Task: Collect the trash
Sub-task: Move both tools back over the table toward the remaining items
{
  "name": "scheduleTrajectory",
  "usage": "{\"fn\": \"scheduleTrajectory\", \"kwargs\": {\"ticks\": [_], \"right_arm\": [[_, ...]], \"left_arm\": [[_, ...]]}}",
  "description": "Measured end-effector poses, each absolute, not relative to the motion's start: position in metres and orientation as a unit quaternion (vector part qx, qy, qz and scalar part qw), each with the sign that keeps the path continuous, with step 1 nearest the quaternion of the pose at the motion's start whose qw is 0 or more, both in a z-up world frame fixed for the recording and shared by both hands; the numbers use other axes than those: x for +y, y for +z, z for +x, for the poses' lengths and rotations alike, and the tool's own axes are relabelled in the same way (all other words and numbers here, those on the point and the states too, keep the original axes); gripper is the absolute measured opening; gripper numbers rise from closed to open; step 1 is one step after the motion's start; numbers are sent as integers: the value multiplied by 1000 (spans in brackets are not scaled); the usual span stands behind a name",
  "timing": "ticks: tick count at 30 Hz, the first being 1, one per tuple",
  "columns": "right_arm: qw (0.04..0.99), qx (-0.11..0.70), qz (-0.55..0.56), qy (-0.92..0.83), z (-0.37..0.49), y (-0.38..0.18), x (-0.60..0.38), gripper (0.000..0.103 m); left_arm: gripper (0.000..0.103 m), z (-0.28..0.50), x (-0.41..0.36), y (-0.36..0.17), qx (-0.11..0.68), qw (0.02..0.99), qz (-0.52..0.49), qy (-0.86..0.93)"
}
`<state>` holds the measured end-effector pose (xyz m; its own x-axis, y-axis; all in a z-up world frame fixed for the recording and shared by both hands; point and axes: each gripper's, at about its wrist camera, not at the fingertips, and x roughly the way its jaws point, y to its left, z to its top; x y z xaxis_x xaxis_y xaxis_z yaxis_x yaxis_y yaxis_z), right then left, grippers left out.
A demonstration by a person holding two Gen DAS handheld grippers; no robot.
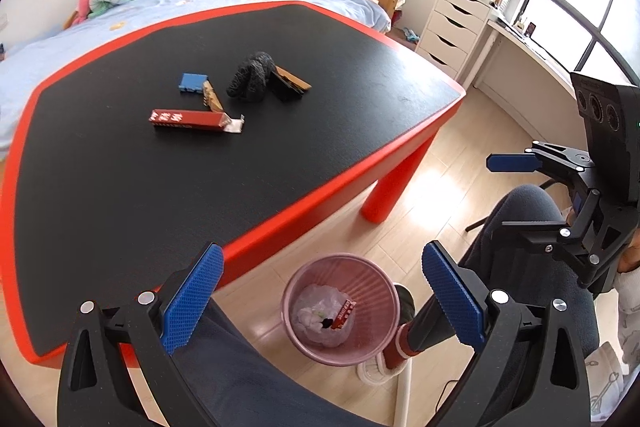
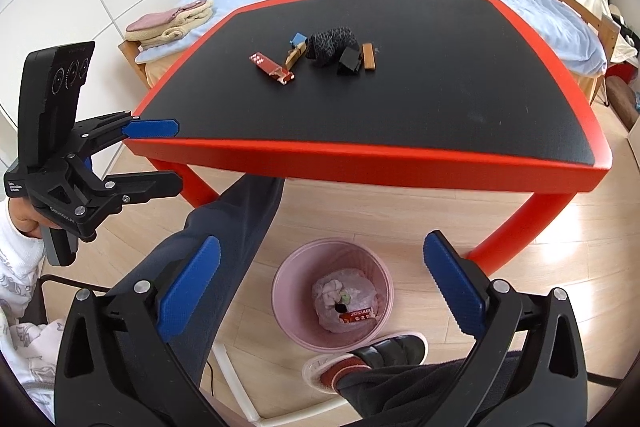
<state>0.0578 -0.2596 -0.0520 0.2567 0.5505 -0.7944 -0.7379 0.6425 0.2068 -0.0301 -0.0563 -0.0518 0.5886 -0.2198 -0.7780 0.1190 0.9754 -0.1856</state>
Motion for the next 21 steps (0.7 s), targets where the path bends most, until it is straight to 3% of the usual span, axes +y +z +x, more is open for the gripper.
{"fn": "scheduleTrajectory", "kwargs": {"ticks": [21], "right_arm": [[806,423,-131,392,147,-33,-199,100]], "left_arm": [[96,38,11,-45,433,900,-39,-31]]}}
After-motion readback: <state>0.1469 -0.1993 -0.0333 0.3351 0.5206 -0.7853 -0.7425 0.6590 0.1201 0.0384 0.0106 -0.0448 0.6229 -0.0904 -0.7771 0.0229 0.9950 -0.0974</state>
